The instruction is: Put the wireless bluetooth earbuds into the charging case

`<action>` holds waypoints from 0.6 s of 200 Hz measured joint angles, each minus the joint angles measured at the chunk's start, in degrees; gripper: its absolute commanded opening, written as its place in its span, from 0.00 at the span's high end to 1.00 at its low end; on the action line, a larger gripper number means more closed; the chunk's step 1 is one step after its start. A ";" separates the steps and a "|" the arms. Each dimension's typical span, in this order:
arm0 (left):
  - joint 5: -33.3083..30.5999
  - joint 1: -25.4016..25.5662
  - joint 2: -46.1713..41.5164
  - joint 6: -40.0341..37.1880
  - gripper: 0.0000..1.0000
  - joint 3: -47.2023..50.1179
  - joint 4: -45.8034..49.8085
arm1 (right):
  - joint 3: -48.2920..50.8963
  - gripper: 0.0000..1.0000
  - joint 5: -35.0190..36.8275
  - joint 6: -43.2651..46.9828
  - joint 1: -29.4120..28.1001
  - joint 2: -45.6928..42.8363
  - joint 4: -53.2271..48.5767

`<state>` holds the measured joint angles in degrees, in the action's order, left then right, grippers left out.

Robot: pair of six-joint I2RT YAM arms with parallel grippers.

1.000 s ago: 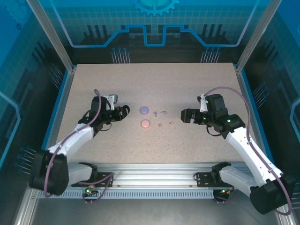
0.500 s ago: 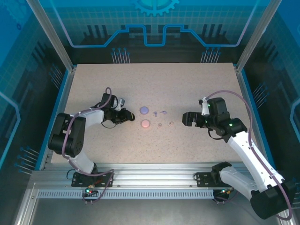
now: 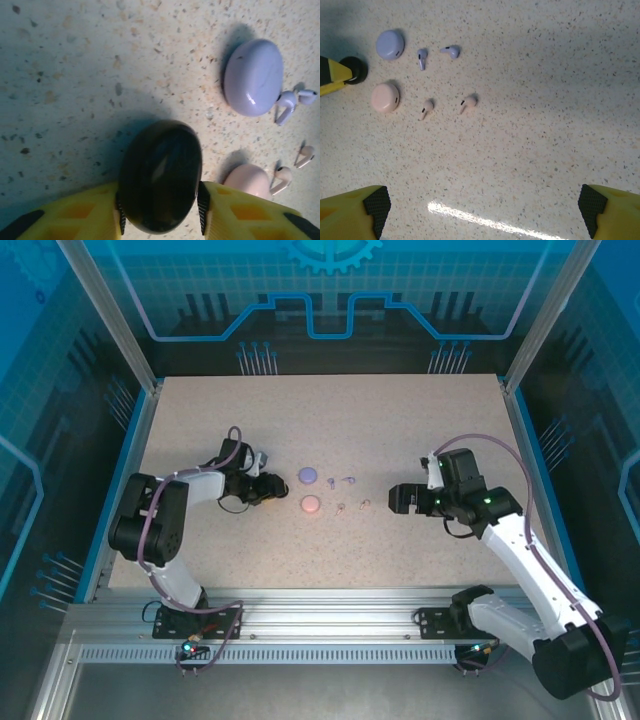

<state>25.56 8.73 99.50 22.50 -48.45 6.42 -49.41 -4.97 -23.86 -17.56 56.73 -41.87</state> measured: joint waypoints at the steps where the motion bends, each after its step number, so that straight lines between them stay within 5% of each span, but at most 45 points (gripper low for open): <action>1: 0.00 0.00 0.00 -0.09 0.50 -0.07 -0.02 | -0.04 0.00 0.00 0.07 0.00 0.04 -0.11; 70: -4.68 0.00 -4.68 -3.48 0.34 -0.57 3.72 | -6.38 0.00 2.97 4.50 -6.95 6.91 -2.73; 120: -11.04 0.00 -25.53 -4.57 0.18 4.02 4.04 | -13.88 0.00 8.55 4.37 -17.35 18.43 -3.56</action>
<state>14.52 8.73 73.97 17.93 -44.42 10.46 -63.29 3.57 -19.49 -34.92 75.16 -45.43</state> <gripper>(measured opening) 0.771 0.999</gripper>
